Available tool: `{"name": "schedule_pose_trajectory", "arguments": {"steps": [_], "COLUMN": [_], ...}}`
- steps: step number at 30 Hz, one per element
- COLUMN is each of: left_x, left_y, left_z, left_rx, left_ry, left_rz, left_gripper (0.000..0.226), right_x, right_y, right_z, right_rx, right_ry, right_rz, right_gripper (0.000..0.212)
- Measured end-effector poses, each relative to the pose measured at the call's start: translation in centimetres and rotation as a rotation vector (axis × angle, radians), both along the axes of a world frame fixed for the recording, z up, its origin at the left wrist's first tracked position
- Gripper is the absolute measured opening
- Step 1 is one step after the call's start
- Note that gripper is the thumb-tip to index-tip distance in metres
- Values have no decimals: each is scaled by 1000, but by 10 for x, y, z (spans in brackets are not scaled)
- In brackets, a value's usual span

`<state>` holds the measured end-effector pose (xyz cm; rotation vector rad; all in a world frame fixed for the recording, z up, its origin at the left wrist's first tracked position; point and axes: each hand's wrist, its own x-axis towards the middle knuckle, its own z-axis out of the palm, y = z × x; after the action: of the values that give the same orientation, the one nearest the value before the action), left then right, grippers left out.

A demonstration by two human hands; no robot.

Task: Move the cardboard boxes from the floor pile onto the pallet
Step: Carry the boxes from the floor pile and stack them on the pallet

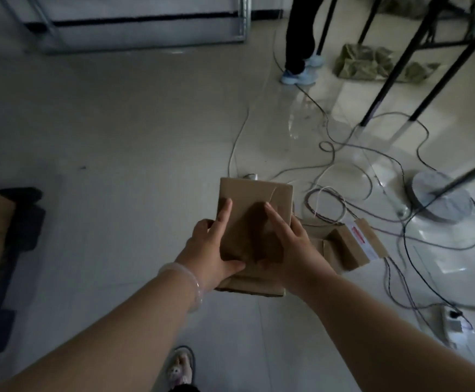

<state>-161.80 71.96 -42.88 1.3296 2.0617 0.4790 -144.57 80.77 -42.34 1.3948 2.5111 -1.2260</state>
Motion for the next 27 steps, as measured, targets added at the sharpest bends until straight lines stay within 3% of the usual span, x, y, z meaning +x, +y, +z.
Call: {"name": "schedule_pose_trajectory", "arguments": {"steps": [5,11,21,27], "left_x": [-30,-95,-195,-227], "left_y": [-96,-234,-536,-720], "left_z": [25,7,-37,-46], "left_rx": [86,134,68,75], "left_ry": [-30,-4,-124,-177], "left_rz": [236,528,949,1212], "left_gripper": [123,122,119,118], "right_x": [-61,-160,-314,-388], "right_y": [-61,-173,-451,-624], "right_z": [34,14,-38,-48], "right_rx": [56,109,20,-11], "right_ry": [-15,44,61,52], "right_rz": [217,436,809,1068], "right_gripper": [115,108,93,94]}}
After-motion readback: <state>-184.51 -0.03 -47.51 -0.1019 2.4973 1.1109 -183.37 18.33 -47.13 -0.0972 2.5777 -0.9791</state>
